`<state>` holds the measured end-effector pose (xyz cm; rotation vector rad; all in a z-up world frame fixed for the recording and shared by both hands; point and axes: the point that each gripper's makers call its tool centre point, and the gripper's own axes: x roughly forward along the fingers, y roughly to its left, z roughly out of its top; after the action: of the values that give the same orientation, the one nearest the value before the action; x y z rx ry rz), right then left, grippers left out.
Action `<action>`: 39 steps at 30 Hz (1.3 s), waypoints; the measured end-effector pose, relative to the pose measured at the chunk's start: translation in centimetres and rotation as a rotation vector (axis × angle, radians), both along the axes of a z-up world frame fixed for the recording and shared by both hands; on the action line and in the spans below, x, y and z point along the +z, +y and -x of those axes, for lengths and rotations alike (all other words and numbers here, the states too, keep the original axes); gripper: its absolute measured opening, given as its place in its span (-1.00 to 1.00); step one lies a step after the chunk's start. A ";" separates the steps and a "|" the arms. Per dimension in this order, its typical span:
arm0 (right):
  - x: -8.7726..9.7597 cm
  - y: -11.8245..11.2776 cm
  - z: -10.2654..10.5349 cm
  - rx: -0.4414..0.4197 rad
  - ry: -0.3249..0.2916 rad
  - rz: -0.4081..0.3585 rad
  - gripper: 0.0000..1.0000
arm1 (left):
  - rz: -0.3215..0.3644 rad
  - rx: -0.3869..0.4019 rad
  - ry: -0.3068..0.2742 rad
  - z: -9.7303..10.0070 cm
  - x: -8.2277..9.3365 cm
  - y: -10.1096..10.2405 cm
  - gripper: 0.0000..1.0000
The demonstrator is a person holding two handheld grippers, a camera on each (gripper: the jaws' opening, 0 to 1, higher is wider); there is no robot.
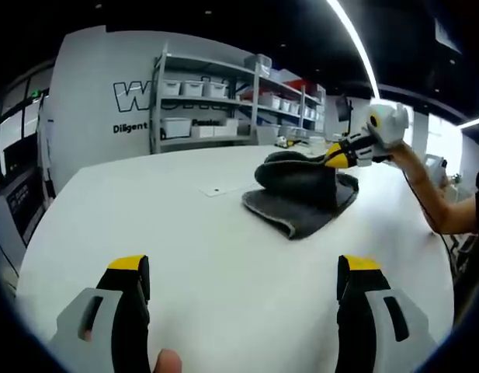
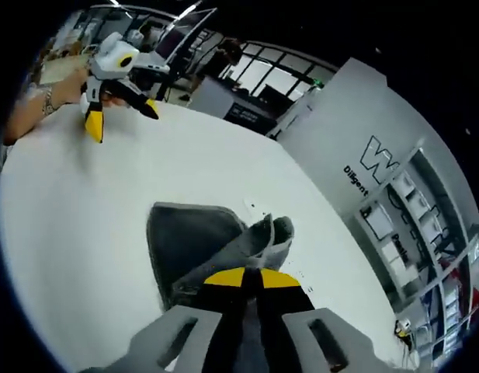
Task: Open the folded towel by lifting each exposed corner and separating the folded layers until the towel lies flat within the target outline without major curled edges
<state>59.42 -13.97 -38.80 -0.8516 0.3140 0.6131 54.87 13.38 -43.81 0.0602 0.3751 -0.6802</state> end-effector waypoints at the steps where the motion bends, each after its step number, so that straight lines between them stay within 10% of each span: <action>1: 0.2 -0.6 -0.1 -0.018 -0.010 0.011 -0.99 | -0.002 0.000 0.001 0.0 0.0 0.0 0.99; 39: 6.6 -21.2 1.6 -0.388 -0.268 0.129 -0.98 | -0.044 0.006 0.030 -0.1 -1.5 -0.1 0.98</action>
<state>57.82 -35.15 -32.17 -0.9538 0.2672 0.1159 54.94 13.29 -45.28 0.0910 0.4191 -0.6680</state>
